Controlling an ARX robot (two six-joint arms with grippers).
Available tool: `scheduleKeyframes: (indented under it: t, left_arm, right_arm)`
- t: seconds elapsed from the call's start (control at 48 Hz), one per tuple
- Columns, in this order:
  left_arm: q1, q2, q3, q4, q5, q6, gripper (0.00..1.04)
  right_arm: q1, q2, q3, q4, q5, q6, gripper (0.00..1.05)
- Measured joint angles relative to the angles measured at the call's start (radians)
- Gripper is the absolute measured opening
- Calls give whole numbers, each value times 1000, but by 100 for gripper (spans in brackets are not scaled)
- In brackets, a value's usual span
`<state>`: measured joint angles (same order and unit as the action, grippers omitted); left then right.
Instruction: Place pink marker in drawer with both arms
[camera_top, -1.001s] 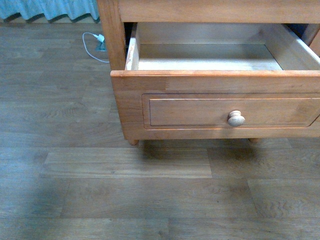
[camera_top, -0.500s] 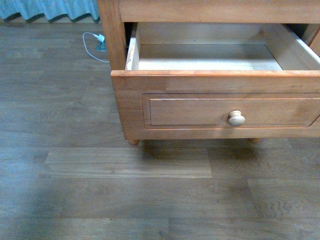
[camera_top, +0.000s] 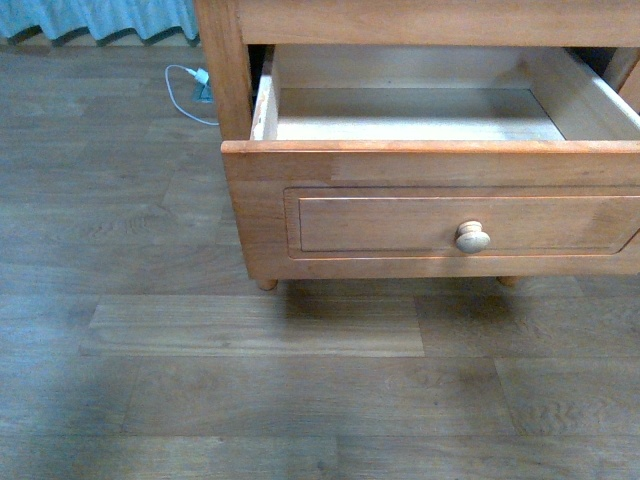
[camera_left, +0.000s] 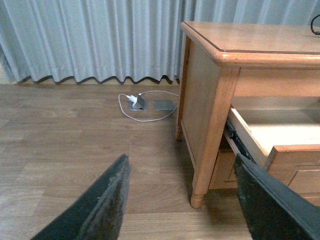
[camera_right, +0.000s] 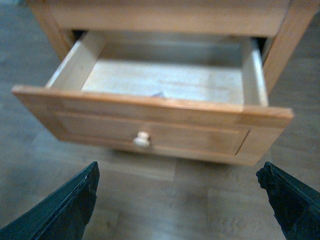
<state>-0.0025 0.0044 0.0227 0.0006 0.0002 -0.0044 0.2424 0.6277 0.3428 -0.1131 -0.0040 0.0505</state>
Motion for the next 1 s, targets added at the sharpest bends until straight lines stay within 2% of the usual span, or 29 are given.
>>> scheduleKeyframes:
  t: [0.104,0.167,0.209,0.334,0.605,1.001]
  left_arm:
    - [0,0,0,0,0,0,84]
    - [0,0,0,0,0,0,98]
    - [0,0,0,0,0,1,100]
    - [0,0,0,0,0,0,99]
    - [0,0,0,0,0,0,99]
    - [0,0,0,0,0,0,99]
  right_arm:
    - [10,124,51,-62,-35,-11,96]
    - [10,229,89,-70,-64,-25,96]
    - [9,267,106,-69,-71,-28,96]
    - [-4,471,190,-14,-77,-36,96]
    - [-24,791,300,92,-23,-39,96]
    - [-26,1031,437,178,21,-42,96]
